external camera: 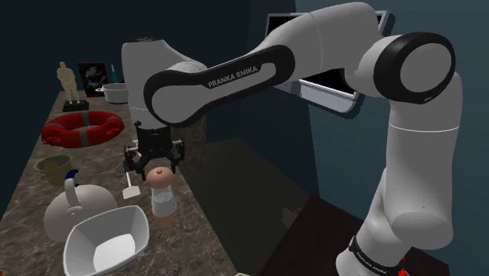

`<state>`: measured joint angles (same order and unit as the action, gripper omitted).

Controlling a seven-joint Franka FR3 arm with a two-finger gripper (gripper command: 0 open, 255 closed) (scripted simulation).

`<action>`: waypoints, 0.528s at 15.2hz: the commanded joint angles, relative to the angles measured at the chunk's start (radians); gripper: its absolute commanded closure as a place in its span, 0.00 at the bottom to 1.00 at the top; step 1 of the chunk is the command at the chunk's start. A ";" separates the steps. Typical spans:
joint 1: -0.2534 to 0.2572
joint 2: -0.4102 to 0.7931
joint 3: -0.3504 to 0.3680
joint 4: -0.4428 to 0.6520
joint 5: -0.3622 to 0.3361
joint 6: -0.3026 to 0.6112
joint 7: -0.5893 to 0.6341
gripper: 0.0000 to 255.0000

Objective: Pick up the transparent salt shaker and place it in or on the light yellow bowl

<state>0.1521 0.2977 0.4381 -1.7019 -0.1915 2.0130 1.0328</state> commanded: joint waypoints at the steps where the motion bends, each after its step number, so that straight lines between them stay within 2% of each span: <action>1: -0.002 -0.009 0.001 0.018 0.006 -0.026 -0.007 1.00; 8: -0.001 -0.025 0.006 0.091 0.018 -0.113 -0.018 1.00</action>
<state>0.1497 0.2752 0.4426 -1.6224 -0.1754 1.9143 1.0147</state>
